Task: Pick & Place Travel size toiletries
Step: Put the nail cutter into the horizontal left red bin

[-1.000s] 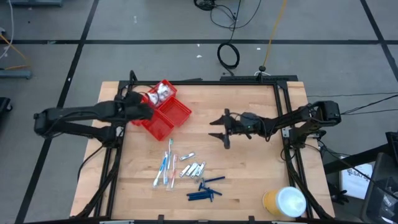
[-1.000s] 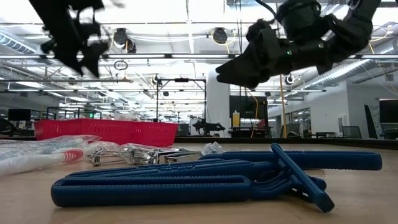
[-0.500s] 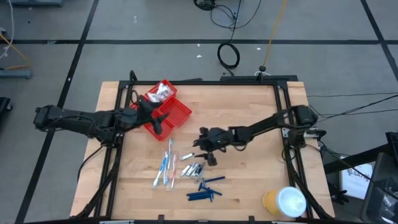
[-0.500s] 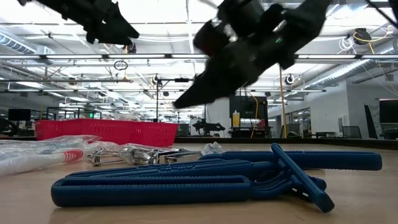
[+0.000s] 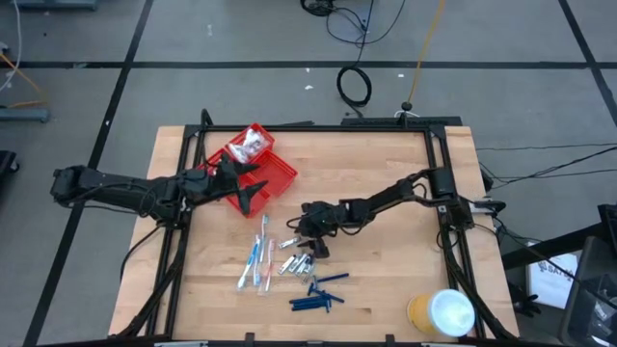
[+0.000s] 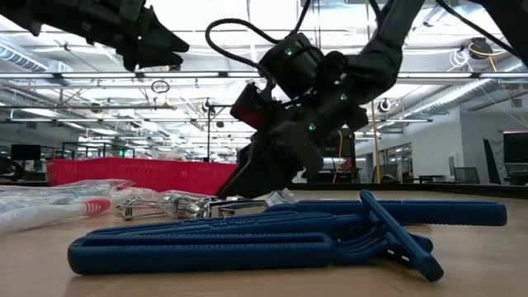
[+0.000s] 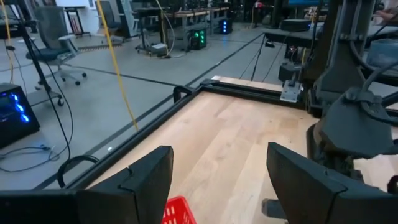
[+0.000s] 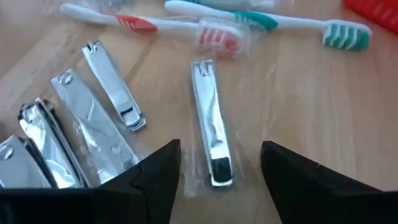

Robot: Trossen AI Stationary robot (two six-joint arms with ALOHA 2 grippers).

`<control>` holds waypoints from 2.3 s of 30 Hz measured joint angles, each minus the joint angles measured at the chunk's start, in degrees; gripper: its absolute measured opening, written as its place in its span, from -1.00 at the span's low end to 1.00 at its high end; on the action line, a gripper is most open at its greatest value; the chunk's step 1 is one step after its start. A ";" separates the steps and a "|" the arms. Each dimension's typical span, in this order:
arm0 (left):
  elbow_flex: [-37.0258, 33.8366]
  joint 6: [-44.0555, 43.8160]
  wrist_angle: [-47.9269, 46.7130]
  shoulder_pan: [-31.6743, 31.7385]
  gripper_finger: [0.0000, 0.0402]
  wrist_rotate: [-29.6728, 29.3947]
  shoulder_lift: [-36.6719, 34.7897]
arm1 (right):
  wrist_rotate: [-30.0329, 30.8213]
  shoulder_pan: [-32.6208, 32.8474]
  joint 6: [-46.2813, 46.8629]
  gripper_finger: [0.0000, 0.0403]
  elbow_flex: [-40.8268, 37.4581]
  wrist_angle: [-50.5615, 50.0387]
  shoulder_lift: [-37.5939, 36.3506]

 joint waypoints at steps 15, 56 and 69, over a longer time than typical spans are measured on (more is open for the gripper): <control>0.04 -0.37 -1.05 0.47 0.25 1.31 0.02 | 0.12 -0.83 -0.56 -0.59 0.03 -4.03 0.37; 1.40 8.82 37.39 0.65 0.25 5.86 32.19 | 2.45 -10.32 2.14 -0.83 -35.29 44.50 -32.85; 12.89 6.68 44.60 0.76 0.25 17.89 46.06 | 2.22 -10.15 2.01 -0.84 -35.26 46.13 -32.89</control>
